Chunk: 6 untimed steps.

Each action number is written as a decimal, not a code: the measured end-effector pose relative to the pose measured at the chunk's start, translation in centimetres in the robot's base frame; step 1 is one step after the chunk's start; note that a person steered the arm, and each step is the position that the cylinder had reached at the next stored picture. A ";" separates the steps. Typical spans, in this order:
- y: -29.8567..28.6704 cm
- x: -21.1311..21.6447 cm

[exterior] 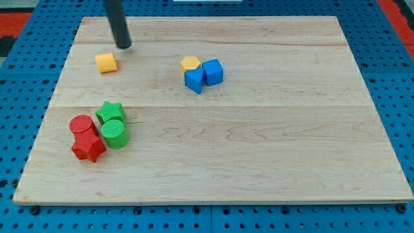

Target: Move the yellow hexagon right to the yellow heart

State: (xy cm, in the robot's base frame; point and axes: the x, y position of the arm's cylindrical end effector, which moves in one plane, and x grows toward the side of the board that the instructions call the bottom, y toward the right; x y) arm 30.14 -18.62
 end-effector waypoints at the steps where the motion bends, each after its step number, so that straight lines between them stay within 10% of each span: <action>1: -0.7 3.0; 4: 17.7 1.5; 6: 13.1 4.1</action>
State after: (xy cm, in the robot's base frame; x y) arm 34.22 -5.54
